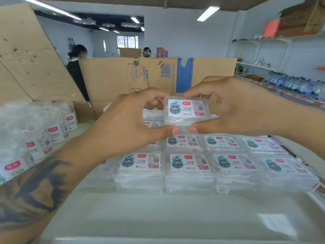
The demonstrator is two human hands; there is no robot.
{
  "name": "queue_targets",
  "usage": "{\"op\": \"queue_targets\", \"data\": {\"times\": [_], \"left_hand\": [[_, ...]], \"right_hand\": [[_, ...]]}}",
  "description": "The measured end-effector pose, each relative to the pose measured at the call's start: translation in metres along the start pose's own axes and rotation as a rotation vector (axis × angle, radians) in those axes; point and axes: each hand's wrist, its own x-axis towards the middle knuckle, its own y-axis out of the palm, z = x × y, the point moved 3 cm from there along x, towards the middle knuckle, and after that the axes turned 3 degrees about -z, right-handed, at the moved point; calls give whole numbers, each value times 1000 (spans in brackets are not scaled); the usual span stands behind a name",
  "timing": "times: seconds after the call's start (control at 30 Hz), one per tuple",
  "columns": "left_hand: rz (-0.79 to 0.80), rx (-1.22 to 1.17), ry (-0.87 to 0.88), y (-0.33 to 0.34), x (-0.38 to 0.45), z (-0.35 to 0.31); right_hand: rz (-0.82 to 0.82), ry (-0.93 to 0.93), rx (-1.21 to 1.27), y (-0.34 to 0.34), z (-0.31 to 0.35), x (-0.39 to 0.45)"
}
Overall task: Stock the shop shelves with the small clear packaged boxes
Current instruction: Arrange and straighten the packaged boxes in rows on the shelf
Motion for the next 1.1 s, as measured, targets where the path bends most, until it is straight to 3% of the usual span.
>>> {"op": "queue_targets", "data": {"times": [0.23, 0.37, 0.6, 0.87, 1.1], "left_hand": [[541, 284, -161, 0, -10, 11], [674, 299, -150, 8, -13, 14], [689, 322, -124, 15, -13, 20], [578, 263, -116, 13, -8, 13], [680, 542, -96, 25, 17, -27]], "right_hand": [[131, 286, -254, -10, -70, 2], [169, 341, -215, 8, -91, -1], [193, 329, -226, 29, -103, -1], [208, 321, -209, 30, -99, -2], [221, 240, -245, 31, -84, -1]]}}
